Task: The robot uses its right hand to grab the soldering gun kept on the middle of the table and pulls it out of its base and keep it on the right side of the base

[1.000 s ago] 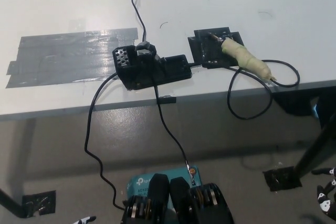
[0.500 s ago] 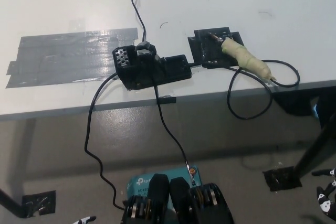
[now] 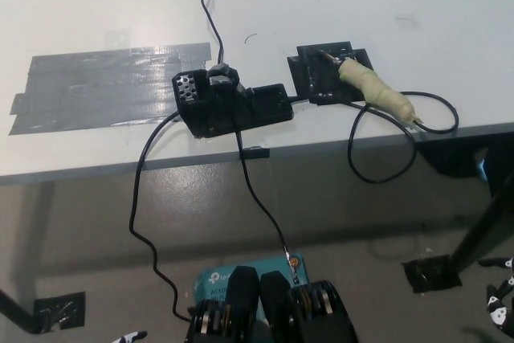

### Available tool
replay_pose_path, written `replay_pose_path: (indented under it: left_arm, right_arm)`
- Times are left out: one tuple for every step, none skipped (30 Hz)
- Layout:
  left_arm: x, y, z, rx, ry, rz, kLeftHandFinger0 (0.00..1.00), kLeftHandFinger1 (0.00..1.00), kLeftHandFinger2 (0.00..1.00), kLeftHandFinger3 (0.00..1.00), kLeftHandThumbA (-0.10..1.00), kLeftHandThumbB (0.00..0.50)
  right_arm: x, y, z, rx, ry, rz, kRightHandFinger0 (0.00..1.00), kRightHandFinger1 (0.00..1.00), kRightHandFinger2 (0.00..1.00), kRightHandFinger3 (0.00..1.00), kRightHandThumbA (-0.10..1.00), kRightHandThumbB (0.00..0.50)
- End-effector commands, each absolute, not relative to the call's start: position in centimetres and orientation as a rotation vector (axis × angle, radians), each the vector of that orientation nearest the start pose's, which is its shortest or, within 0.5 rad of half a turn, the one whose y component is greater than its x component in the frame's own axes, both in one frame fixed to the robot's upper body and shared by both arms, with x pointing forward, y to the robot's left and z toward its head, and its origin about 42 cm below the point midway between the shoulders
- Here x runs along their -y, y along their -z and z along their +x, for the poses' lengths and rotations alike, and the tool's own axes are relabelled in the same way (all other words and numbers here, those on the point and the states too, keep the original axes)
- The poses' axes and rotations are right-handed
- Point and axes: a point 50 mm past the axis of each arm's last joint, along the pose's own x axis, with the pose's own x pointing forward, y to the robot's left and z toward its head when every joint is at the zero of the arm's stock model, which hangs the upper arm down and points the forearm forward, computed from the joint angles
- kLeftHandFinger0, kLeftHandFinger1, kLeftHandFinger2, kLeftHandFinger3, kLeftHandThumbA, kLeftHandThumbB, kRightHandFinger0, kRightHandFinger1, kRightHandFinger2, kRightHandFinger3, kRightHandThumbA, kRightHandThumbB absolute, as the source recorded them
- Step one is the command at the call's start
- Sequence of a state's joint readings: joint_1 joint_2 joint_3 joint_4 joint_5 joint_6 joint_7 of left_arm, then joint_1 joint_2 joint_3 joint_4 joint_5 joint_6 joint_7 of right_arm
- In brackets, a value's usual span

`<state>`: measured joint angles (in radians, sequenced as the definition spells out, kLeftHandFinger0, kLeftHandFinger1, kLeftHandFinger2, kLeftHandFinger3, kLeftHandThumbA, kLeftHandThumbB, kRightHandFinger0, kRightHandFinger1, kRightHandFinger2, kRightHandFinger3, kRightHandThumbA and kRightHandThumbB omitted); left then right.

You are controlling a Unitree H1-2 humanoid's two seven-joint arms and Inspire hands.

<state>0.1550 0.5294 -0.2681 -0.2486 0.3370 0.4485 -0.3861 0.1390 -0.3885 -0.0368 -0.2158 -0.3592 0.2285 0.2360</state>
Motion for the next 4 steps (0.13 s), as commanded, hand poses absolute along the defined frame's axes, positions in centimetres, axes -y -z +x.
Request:
replay_pose_path:
  left_arm:
    - [-30.62,-10.01,21.06,-0.497,0.497,0.813,0.76,0.85,0.97,1.0,0.58,0.142]
    - [-30.62,-10.01,21.06,-0.498,0.497,0.812,0.76,0.85,0.98,1.0,0.58,0.14]
    - [-30.61,-10.0,21.06,-0.5,0.496,0.809,0.76,0.85,0.98,1.0,0.57,0.142]
    - [-30.61,-10.0,21.06,-0.5,0.496,0.809,0.76,0.85,0.98,1.0,0.57,0.142]
  right_arm:
    - [34.12,-13.65,23.85,-0.17,-0.123,-0.742,0.04,0.08,0.3,0.75,0.24,0.11]
    - [34.13,-13.64,23.87,-0.17,-0.123,-0.74,0.05,0.09,0.31,0.74,0.23,0.11]
    - [34.14,-13.62,23.89,-0.17,-0.123,-0.739,0.05,0.1,0.31,0.73,0.22,0.107]
    - [34.14,-13.62,23.89,-0.17,-0.123,-0.739,0.05,0.1,0.31,0.73,0.22,0.107]
